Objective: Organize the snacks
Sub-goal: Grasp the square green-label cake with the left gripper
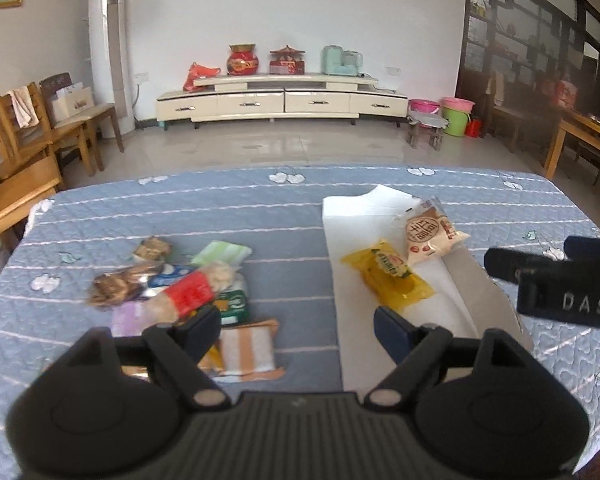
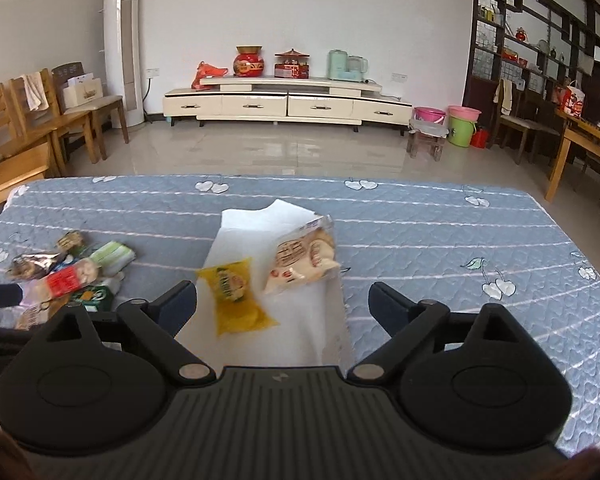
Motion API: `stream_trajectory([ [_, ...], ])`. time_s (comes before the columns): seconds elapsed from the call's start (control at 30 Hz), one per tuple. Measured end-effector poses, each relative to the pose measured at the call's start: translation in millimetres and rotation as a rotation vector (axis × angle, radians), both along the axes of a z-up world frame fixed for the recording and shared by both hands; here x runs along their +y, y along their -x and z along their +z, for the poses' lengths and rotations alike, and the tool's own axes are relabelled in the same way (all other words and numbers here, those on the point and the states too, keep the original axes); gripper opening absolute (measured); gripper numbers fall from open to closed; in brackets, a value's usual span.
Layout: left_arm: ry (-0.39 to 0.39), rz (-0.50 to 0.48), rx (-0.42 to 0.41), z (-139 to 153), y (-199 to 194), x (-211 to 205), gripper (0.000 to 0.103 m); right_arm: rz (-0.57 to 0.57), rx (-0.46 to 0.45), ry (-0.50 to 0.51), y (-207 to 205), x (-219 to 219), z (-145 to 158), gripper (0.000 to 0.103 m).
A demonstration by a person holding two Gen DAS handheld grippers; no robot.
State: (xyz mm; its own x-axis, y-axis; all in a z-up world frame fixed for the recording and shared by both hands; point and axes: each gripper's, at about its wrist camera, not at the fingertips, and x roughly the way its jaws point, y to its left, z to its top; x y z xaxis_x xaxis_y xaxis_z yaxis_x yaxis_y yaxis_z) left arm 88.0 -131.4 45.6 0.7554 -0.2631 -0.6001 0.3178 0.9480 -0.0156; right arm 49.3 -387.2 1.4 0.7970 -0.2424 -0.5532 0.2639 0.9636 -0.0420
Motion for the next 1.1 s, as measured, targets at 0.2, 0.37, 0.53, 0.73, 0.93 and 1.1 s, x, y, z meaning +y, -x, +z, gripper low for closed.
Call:
stream_trajectory([
  [0.2,-0.009,0.024,-0.024,2.3,9.9,18.5,0.084,0.022,0.008,-0.026,-1.3,13.1,-0.5,0.103],
  [0.37,-0.008,0.046,-0.027,-1.2,13.9,34.5,0.084,0.056,0.021,-0.029,-1.3,27.3,-3.5,0.103],
  [0.53,-0.007,0.069,-0.022,-5.9,17.2,50.7,0.084,0.08,0.03,-0.037,-2.7,32.1,-5.9,0.103],
  [0.73,-0.003,0.104,-0.02,-11.1,18.2,71.9,0.084,0.112,0.048,-0.046,-3.3,47.1,-12.2,0.103],
  [0.93,-0.001,0.131,-0.023,-18.5,22.6,91.9,0.083,0.15,0.071,-0.054,-10.0,57.0,-21.9,0.103],
  [1.1,0.005,0.148,-0.016,-26.6,22.6,107.1,0.083,0.177,0.089,-0.07,-14.9,65.2,-32.1,0.103],
])
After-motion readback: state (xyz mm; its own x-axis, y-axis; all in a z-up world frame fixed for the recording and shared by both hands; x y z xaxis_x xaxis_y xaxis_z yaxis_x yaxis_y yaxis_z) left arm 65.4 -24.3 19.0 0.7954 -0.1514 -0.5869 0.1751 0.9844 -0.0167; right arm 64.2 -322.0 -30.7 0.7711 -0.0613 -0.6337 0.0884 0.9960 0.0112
